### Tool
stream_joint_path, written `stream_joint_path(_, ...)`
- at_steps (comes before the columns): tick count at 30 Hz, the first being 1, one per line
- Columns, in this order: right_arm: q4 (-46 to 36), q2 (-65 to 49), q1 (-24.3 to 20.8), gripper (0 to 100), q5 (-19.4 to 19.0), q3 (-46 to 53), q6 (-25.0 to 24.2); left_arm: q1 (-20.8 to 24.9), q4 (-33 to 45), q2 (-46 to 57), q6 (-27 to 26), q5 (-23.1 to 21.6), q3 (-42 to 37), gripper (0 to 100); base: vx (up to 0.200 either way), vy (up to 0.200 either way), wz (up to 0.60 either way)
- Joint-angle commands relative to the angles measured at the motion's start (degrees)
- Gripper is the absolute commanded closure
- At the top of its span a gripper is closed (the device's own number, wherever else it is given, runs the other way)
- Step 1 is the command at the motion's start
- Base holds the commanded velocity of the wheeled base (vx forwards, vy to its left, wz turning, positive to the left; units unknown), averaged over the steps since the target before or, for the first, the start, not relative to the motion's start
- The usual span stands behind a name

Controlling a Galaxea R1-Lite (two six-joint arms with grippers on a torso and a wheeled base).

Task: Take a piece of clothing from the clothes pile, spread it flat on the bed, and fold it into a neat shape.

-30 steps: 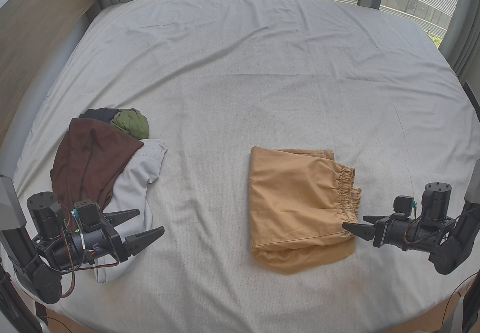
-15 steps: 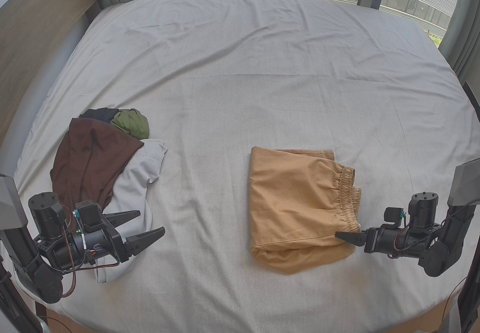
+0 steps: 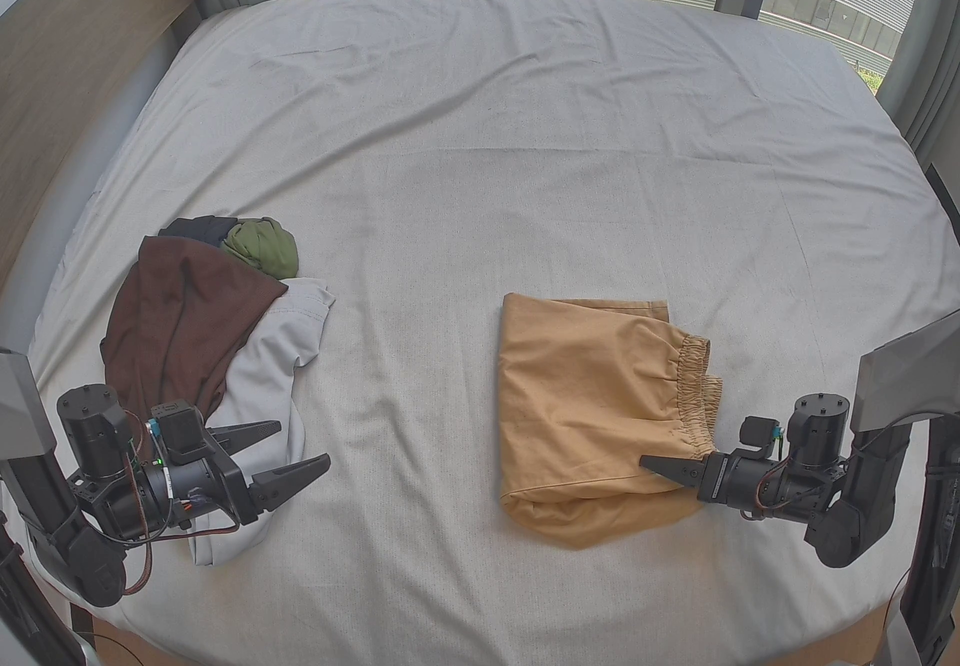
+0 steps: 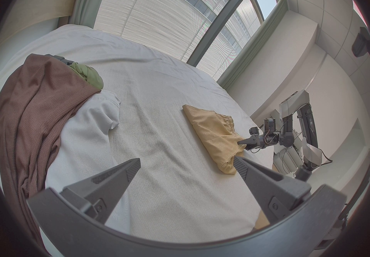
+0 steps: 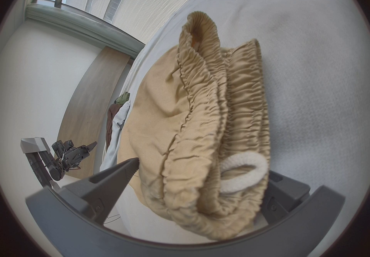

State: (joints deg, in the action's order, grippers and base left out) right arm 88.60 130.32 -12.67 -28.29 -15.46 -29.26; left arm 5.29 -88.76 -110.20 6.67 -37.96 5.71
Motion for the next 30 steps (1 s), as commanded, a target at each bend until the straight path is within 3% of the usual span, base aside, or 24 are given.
stream_joint_path(1, -0.4, 1.9, -1.4, 0, 0.0, -0.6, -1.1, 0.0, 0.0, 0.0, 0.0, 0.0, 0.0, 0, 0.0, 0.0, 0.0)
stream_joint_path(6, -0.3, 1.4, -1.8, 0, 0.0, -0.6, -1.4, 0.0, 0.0, 0.2, 0.0, 0.0, -0.1, 0, 0.0, 0.0, 0.0)
stream_joint_path(7, -0.3, 1.3, -1.8, 100, 0.0, -0.7, -1.4, 0.0, 0.0, 0.2, 0.0, 0.0, -0.2, 0, 0.0, 0.0, 0.0)
stream_joint_path(14, -0.3, -0.2, -3.2, 100, -0.1, -0.6, -1.7, 0.0, 0.0, 0.3, 0.0, 0.0, -0.2, 0, 0.0, 0.0, 0.0)
stream_joint_path(23, -0.3, -12.7, -9.8, 100, 0.0, -0.3, -3.8, -0.1, 0.0, 0.8, -0.1, 0.0, -0.4, 0, 0.0, 0.0, 0.0)
stream_joint_path(30, -0.3, -17.7, -10.7, 100, -0.2, -3.1, -5.9, -0.8, 0.0, 1.7, 0.0, 0.0, -0.6, 0, 0.0, 0.0, 0.0)
